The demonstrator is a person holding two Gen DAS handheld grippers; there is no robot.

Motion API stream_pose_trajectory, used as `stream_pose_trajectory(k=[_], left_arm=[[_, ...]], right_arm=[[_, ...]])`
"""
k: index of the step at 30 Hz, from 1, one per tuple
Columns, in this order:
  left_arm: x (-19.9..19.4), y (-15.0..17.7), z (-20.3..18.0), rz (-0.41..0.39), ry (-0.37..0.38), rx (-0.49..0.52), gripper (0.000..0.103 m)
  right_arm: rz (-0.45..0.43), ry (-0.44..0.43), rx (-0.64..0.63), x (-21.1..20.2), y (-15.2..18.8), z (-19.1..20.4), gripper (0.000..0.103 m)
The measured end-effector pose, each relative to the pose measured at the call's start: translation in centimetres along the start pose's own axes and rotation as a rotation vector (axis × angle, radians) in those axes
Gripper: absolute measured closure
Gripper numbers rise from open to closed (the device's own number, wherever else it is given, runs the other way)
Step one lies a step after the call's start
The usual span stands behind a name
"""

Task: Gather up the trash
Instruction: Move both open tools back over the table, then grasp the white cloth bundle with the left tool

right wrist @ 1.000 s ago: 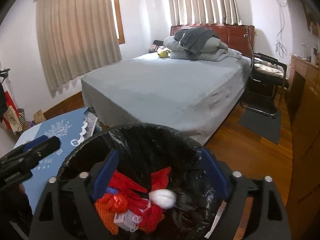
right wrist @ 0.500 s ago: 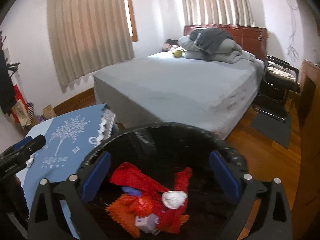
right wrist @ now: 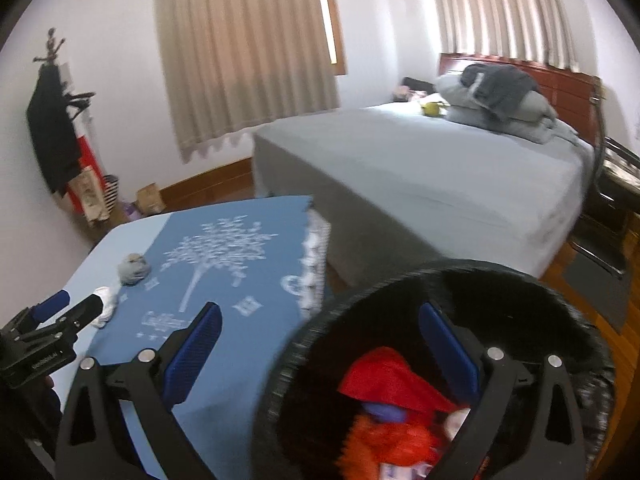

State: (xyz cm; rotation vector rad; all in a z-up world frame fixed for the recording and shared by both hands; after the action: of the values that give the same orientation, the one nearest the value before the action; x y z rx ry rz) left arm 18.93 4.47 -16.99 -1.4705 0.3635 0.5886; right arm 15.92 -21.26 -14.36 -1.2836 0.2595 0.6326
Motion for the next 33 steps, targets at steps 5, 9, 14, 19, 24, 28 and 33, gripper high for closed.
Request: stream_pose_trajectory(k=[5,9,14,19,24,28,33], left_arm=[[1.7,-0.2,4.7,0.014,-0.084,-0.042,0.012],[3.1,-0.1,7.3,0.034,-0.128,-0.067,0.012],[5.6,0.1,9.2,0.072,-0.158,-0.086,0.012],[7.9,0.3,9.6,0.108,-0.158,-0.084,0.012],[10.0,0.4,9.5,0.142,-0.153,-0.071,0.012],[11.4,0.8,9.5,0.194,-0.125,-0.066,0.027],[12.0,1.2,9.2,0.226,-0.085,-0.057,0.059]], right_arm=[[0.023,-0.053,-0.034,3.4,-0.5,3.4,0.006],[0.047,-0.084,-0.056,6.1,-0.5,5.6,0.006],[0.081,-0.103,-0.079,8.9,-0.2,7.5,0.006],[0.106,-0.105,-0.087,10.9,0.2,8.4,0.006],[0.122,-0.104,-0.090,12.0,0.4,8.7,0.006],[0.127,-0.102,-0.096,12.6,0.6,8.8,0.006],[0.132,-0.100,-0.095,13.1,0.4,8.8,0.006]])
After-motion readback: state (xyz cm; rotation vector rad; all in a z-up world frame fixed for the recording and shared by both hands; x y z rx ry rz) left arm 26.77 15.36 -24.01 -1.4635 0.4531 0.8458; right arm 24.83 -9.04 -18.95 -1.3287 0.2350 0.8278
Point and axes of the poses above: each gripper's, at about its wrist camera, not at the fingertips, and x roughly the way its jaws point, z to its left, y to its underside, the point moved 4 cm from there along x, roughly the way its jaws point, and after that the axes turned 13 degrees about -y, right-handed, at the moved point
